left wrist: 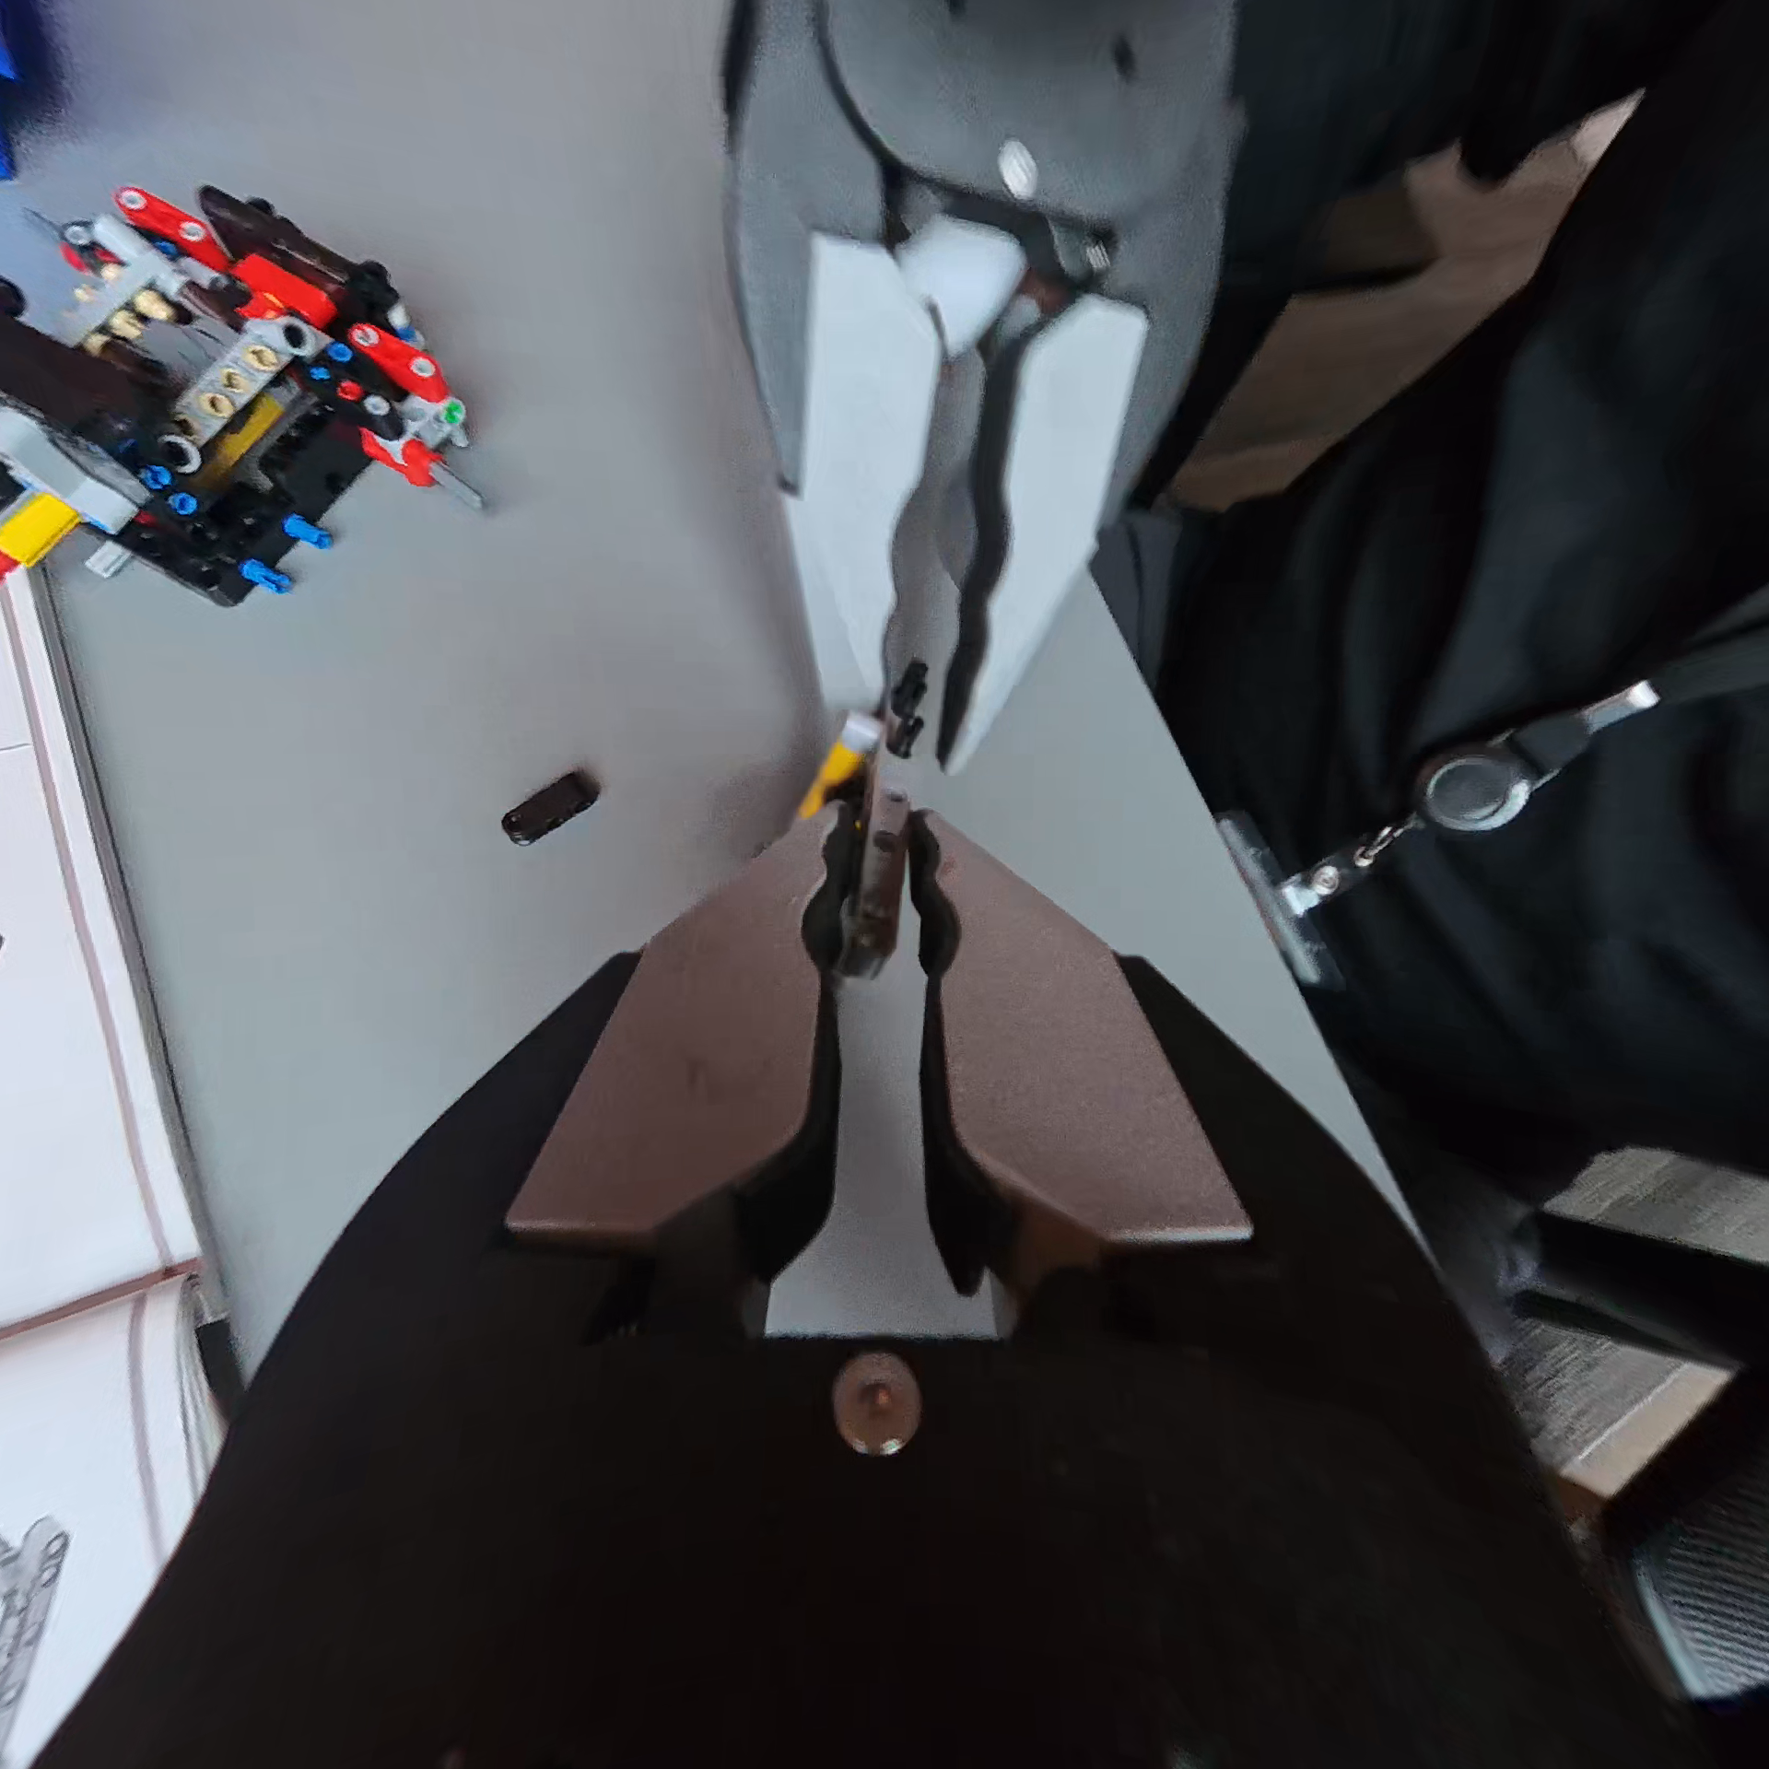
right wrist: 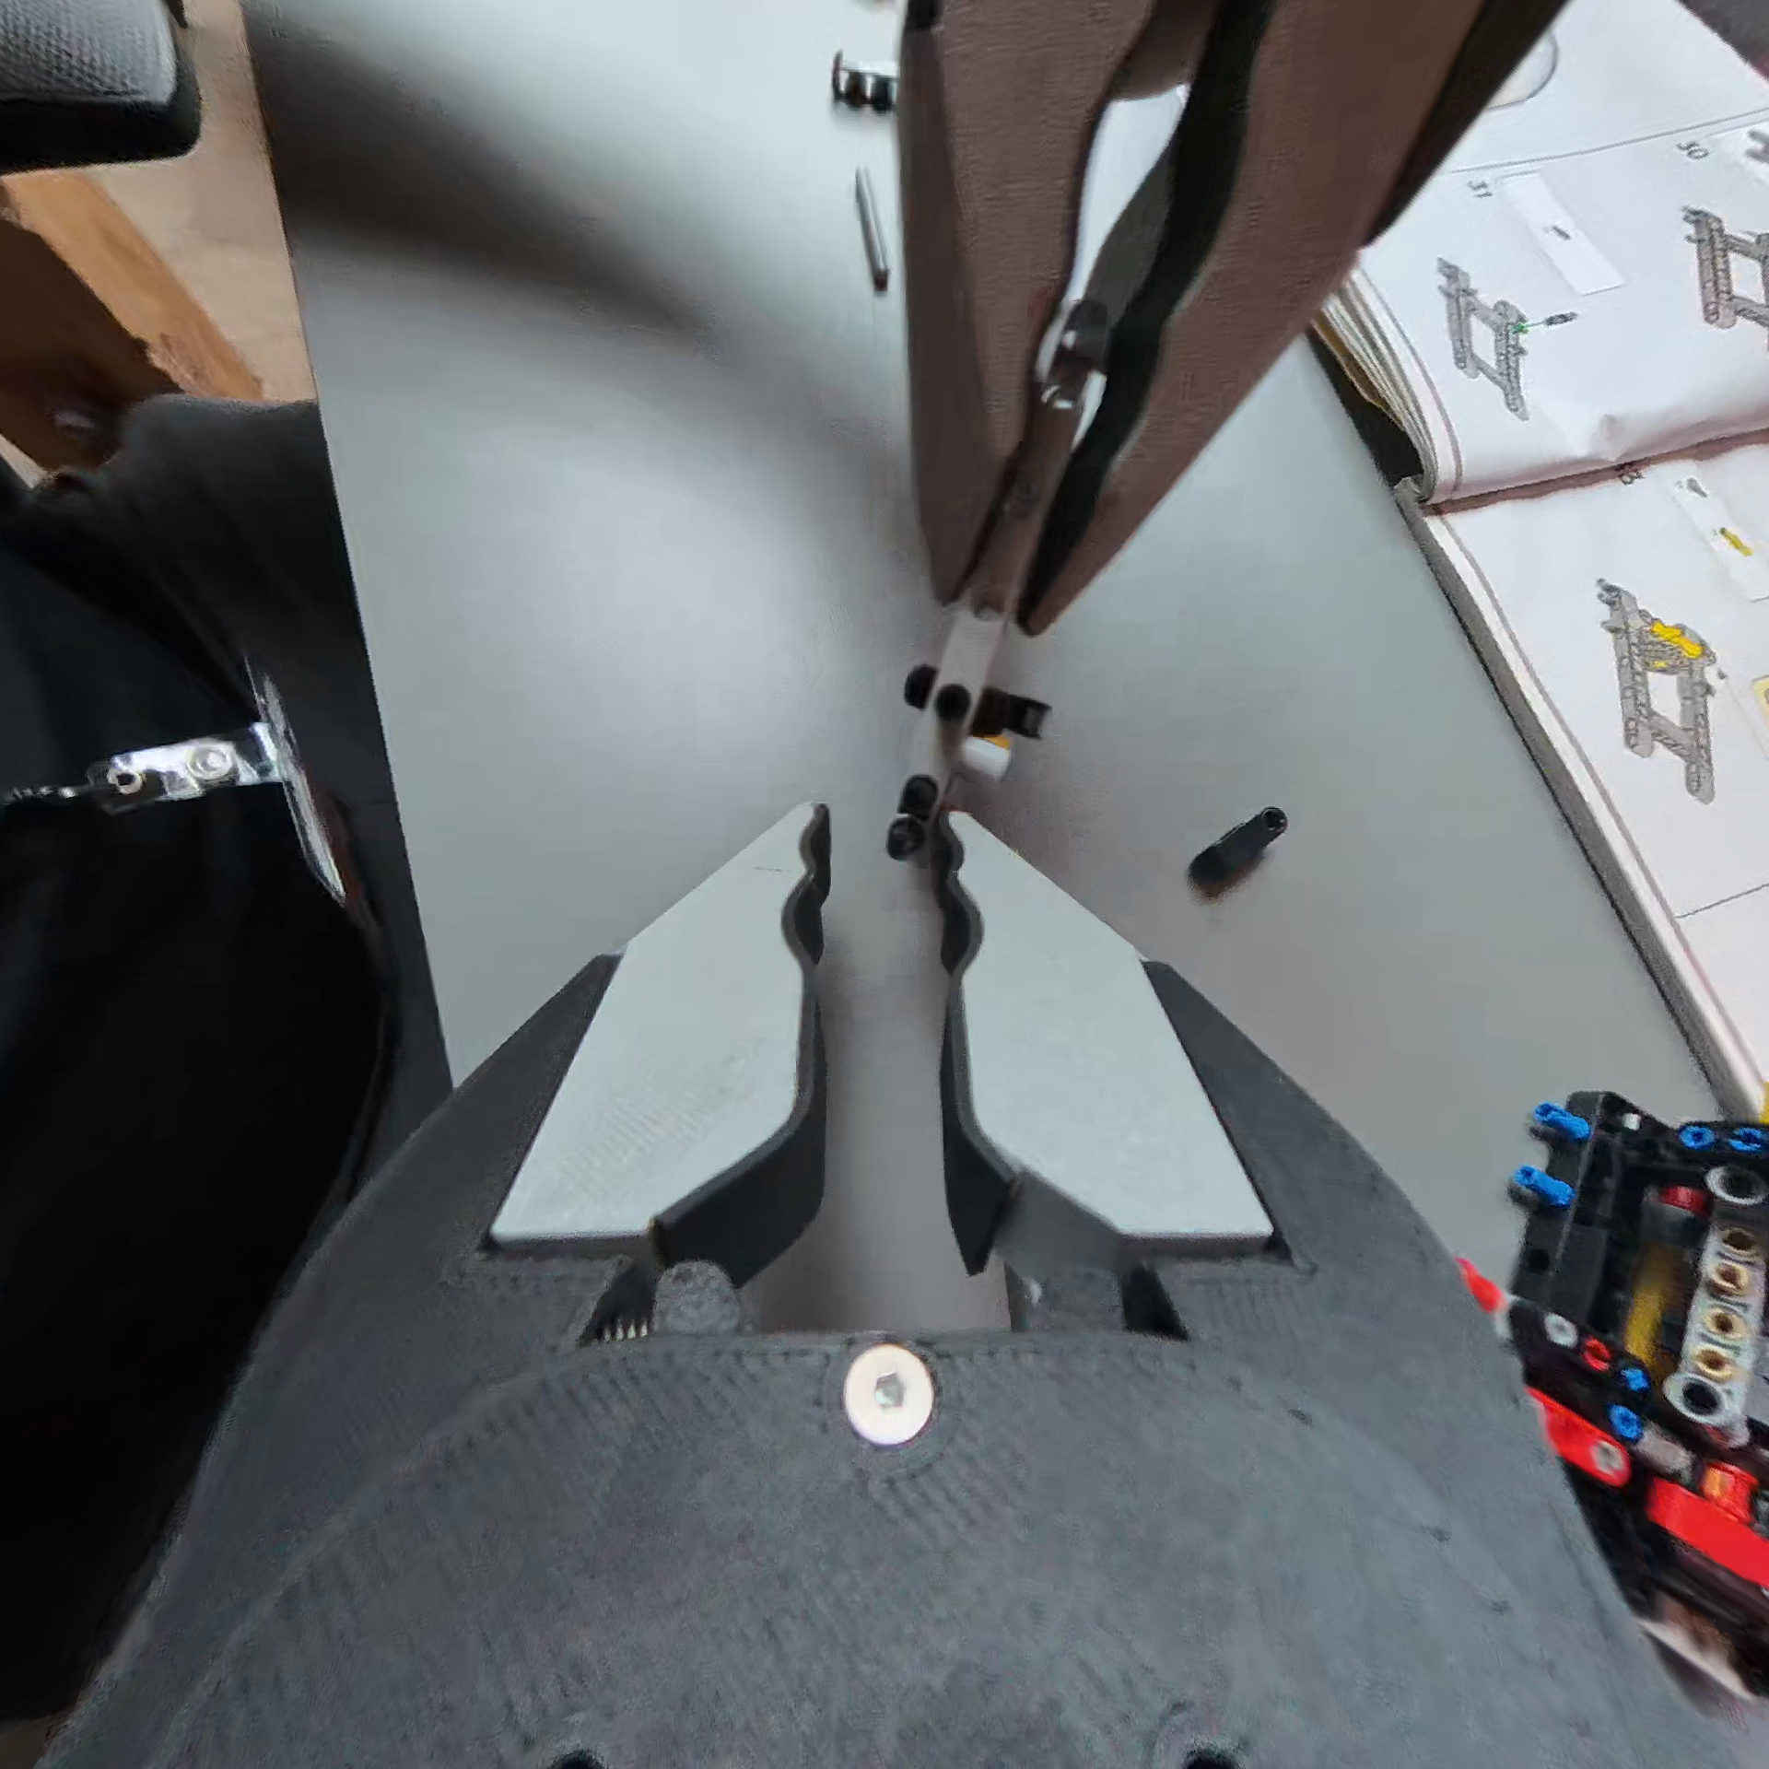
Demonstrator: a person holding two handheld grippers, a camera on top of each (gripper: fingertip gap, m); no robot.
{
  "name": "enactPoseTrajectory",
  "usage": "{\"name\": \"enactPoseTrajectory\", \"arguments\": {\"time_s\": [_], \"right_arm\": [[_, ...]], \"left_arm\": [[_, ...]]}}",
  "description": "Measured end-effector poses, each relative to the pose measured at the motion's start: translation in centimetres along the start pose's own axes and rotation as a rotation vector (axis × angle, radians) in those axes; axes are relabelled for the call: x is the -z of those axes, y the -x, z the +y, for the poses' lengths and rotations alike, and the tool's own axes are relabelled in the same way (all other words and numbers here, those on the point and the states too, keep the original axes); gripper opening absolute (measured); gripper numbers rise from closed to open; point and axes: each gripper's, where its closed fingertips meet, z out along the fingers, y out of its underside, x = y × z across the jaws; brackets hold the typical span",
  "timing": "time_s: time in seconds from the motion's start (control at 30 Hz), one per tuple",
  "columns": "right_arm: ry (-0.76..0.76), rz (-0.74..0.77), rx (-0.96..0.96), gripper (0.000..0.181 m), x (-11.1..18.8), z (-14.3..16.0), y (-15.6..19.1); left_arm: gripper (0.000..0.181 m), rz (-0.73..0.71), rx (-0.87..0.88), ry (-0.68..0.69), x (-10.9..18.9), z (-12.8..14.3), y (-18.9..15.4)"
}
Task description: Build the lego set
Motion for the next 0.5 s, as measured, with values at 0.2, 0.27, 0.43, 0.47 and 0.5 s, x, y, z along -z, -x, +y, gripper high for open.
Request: {"name": "enactPoseTrajectory", "arguments": {"time_s": [0.2, 0.27, 0.43, 0.47, 0.5], "right_arm": [[-0.03, 0.021, -0.076, 0.016, -1.0, -0.4, 0.9], [-0.036, 0.047, -0.112, 0.007, -1.2, -0.2, 0.6], [-0.042, 0.084, -0.197, 0.006, -1.0, 0.3, 0.0], [-0.038, 0.099, -0.209, 0.006, -0.9, 0.4, -0.2], [-0.036, 0.115, -0.22, 0.006, -0.8, 0.4, -0.4]], "left_arm": [[0.012, 0.079, 0.005, -0.081, 0.1, 0.4, 0.0], [0.014, 0.065, -0.02, -0.097, 0.1, 0.5, 0.1], [0.025, -0.093, -0.012, -0.023, 0.8, 1.1, 2.2], [0.025, -0.136, -0.003, -0.014, 1.2, 1.2, 2.6], [0.024, -0.207, 0.017, -0.018, 1.8, 1.1, 3.2]]}}
